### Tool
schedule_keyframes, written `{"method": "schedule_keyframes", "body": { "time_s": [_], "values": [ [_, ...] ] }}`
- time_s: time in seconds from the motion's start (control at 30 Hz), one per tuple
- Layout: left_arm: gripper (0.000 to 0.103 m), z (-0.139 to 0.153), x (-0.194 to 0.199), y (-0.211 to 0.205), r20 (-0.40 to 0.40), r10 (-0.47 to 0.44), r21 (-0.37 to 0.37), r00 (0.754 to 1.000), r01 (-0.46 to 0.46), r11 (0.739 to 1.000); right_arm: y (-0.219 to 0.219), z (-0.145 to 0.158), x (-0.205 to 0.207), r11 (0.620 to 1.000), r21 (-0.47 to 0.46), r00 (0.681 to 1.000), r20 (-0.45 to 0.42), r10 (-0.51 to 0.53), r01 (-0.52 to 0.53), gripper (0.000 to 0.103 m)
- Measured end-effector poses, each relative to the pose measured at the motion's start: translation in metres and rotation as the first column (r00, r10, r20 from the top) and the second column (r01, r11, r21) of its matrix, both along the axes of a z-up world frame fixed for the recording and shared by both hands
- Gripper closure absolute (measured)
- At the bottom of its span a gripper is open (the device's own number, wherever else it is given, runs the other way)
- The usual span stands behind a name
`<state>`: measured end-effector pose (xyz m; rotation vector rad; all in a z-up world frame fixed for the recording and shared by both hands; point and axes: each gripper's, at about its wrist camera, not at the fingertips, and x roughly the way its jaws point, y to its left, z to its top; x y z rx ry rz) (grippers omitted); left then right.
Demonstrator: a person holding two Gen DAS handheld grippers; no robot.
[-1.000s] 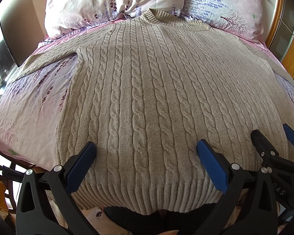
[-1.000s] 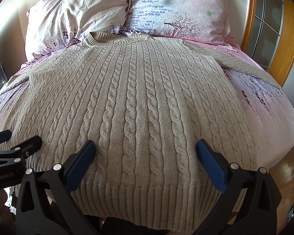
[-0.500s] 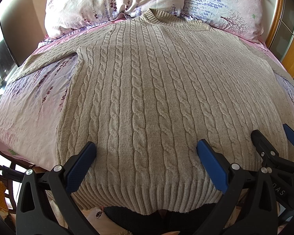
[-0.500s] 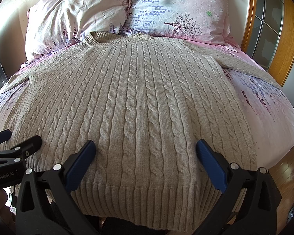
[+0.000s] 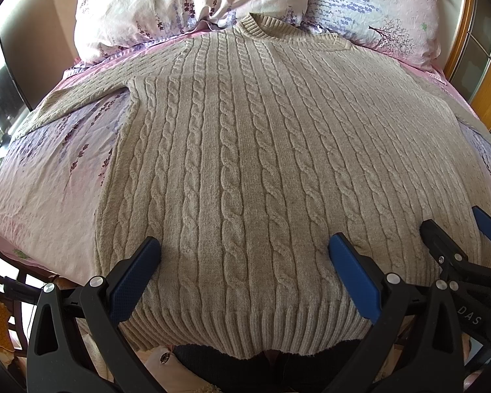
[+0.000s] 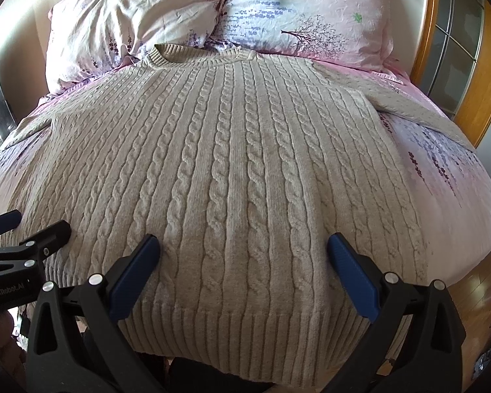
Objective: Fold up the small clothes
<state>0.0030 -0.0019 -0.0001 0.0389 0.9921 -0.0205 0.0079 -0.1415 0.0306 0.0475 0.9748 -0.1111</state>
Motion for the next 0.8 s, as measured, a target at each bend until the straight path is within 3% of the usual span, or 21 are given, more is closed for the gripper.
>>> {"method": "schedule_keyframes", "body": {
  "time_s": [0.2,0.5,0.63,0.8],
  "values": [
    [0.001,0.001,0.002,0.000,-0.002,-0.004,0.002,1.000,0.004,1.000,0.000,0.000,0.001,1.000,-0.003,1.000,-0.001,0.012,-0.012,0.002],
    [0.001,0.001,0.005,0.002,-0.001,-0.036,-0.001,0.999,0.036,0.999,-0.015,0.002,0.005,0.988,0.046,0.989,0.025,0.148,-0.149,0.002],
    [0.001,0.002,0.014,0.002,0.011,-0.048,-0.006,0.999,0.048,0.999,-0.044,0.014,0.013,0.971,0.201,0.991,0.064,0.117,-0.128,0.003],
    [0.001,0.011,0.026,0.001,0.083,-0.076,-0.044,0.994,0.080,0.996,-0.110,0.045,0.034,0.971,0.238,0.989,0.145,-0.036,0.001,0.008]
  ]
}}
